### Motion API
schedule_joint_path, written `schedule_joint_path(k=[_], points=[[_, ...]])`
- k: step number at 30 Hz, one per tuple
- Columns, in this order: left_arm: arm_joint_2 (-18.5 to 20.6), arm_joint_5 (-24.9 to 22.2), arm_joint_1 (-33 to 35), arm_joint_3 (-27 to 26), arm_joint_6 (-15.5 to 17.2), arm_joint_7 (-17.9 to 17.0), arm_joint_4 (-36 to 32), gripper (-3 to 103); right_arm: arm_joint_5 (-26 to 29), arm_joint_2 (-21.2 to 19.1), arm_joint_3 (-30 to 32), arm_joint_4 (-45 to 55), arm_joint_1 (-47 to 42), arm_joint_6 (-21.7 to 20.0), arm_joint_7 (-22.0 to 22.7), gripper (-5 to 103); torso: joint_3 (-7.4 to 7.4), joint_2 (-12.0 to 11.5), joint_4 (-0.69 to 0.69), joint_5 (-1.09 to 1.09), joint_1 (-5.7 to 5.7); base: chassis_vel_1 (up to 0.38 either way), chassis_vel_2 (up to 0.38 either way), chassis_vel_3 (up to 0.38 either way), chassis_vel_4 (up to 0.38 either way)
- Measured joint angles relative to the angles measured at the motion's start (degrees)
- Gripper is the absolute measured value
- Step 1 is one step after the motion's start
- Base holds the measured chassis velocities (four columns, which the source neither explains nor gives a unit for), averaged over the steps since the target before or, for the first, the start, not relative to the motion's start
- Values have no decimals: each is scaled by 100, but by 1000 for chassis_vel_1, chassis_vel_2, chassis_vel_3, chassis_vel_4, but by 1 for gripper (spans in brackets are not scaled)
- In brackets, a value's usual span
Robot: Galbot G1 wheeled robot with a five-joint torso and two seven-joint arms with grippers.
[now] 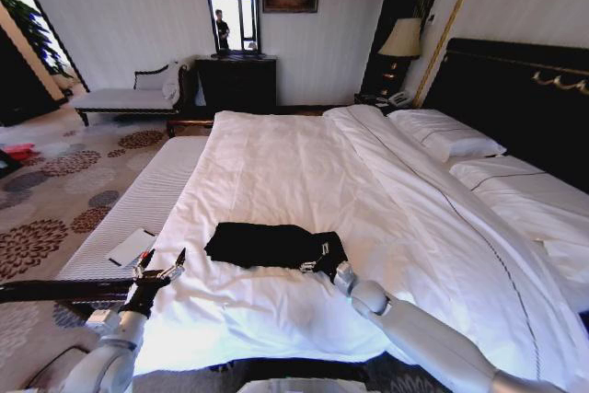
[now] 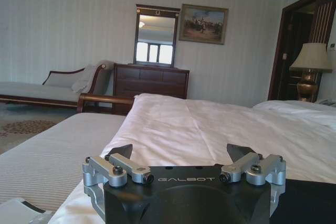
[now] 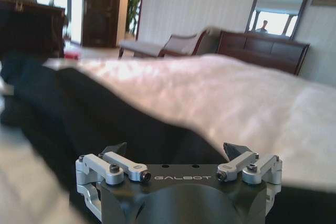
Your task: Fold the clothes on the bed.
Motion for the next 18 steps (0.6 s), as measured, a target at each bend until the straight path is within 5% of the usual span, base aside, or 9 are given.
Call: schedule_joint_path(k=[5, 18], points=[[-1, 40, -120, 82, 26, -43, 51, 100, 434, -25, 149, 328, 291, -193, 85, 100, 0, 0, -2, -1, 0, 0, 0, 0, 0], [16, 96, -130, 96, 129, -138, 21, 100, 463, 1455, -1314, -1471, 1960, -178, 105, 100, 1, 0, 1, 0, 1, 0, 0, 0, 0]])
